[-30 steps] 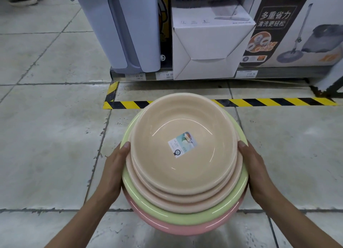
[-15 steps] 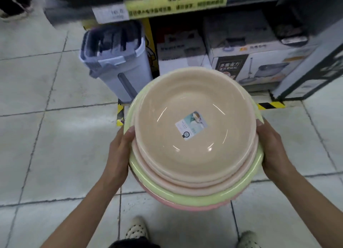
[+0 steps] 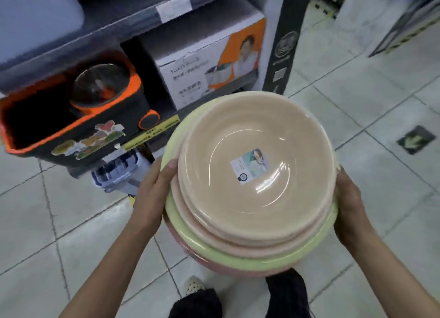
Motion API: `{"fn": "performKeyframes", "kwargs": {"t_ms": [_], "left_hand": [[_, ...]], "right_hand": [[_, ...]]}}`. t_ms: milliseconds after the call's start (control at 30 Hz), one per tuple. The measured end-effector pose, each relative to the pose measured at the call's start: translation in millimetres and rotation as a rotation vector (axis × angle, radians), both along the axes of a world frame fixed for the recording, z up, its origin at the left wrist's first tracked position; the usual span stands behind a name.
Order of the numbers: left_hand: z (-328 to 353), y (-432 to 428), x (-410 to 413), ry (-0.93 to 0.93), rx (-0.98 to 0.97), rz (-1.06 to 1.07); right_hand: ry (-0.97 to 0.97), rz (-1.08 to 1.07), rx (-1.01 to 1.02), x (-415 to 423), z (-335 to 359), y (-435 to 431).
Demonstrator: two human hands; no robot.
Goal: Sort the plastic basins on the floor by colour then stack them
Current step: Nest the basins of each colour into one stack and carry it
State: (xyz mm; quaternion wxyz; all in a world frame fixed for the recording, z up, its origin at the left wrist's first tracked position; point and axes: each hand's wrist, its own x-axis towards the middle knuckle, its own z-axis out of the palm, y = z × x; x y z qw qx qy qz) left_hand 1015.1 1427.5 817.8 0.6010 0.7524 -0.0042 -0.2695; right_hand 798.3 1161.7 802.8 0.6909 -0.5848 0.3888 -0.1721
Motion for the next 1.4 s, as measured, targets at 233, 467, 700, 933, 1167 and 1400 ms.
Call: {"fn": "performKeyframes", "kwargs": {"t_ms": [233, 467, 700, 933, 1167, 1400], "left_hand": [[92.2, -135.1, -47.5, -0.150, -0.018, -0.434], [131.3, -307.9, -136.9, -0.125, -0.080, -0.723], [147.4, -449.9, -245.6, -0.155, -0.169, -1.105], [136.1, -538.2, -361.4, -0.055, -0.207, -1.565], [126.9, -559.8, -469.6, 0.034, -0.283, -2.112], [117.0, -470.4, -541.2, 0.113, -0.289, -2.614]], "right_hand": [[-0.072, -0.372, -0.037, -125.4, 95.5, -49.3], [-0.106, -0.729, -0.132, -252.1, 133.1, -104.9], [-0.132, -1.152, -0.227, -354.6, 139.5, -112.2], [0.039, -1.610, -0.202, -407.6, 139.2, -58.4], [0.171, -2.138, -0.190, -365.8, 149.5, 31.0], [0.231, -2.626, -0.120, -277.1, 151.7, 127.9]]}}
